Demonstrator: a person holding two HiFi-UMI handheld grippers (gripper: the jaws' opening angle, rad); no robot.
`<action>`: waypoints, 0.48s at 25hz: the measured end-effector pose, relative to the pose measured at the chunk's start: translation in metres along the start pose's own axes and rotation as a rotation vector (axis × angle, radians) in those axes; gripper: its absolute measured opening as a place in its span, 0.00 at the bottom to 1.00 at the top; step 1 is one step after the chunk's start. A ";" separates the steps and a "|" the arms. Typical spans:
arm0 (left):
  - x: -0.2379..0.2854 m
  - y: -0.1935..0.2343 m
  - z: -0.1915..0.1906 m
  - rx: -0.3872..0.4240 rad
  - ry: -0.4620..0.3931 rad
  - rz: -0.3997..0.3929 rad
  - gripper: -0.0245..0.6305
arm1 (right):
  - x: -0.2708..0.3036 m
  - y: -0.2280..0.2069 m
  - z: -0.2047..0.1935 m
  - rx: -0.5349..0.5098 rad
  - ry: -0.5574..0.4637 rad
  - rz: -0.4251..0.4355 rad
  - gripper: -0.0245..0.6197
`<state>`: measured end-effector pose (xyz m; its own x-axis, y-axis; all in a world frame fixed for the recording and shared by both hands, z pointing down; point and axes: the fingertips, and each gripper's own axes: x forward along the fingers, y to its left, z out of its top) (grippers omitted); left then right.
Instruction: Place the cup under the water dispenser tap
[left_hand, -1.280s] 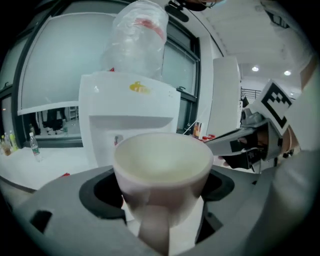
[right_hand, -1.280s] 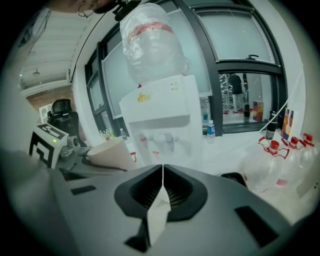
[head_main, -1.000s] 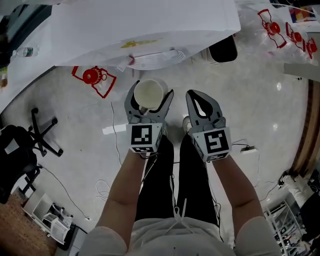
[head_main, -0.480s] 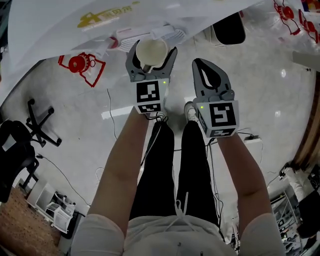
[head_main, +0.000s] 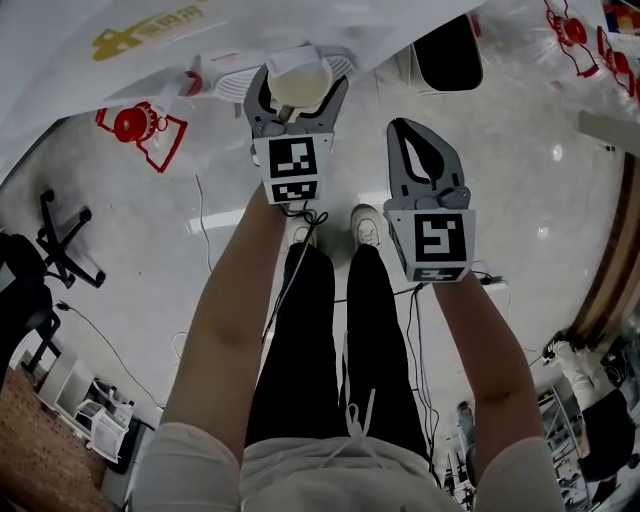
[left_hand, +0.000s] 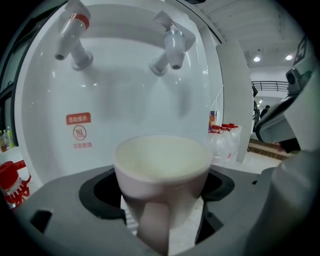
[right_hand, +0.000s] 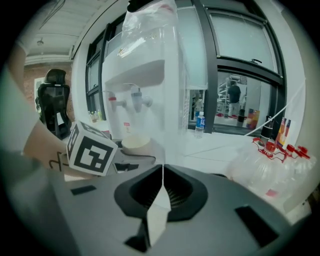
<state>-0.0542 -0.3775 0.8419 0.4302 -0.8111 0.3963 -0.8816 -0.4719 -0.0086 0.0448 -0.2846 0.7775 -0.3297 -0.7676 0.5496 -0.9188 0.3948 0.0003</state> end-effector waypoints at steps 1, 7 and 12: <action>0.001 -0.001 -0.001 0.001 -0.001 -0.002 0.72 | -0.001 -0.001 -0.002 -0.001 0.004 0.002 0.08; 0.003 -0.003 -0.002 0.027 -0.041 0.000 0.73 | -0.005 0.008 0.004 -0.019 -0.023 0.060 0.08; 0.007 -0.007 -0.004 0.001 -0.045 -0.015 0.73 | -0.009 0.005 0.002 -0.007 -0.028 0.062 0.08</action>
<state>-0.0459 -0.3784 0.8486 0.4515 -0.8189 0.3544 -0.8750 -0.4840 -0.0036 0.0424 -0.2766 0.7706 -0.3921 -0.7552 0.5254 -0.8948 0.4457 -0.0271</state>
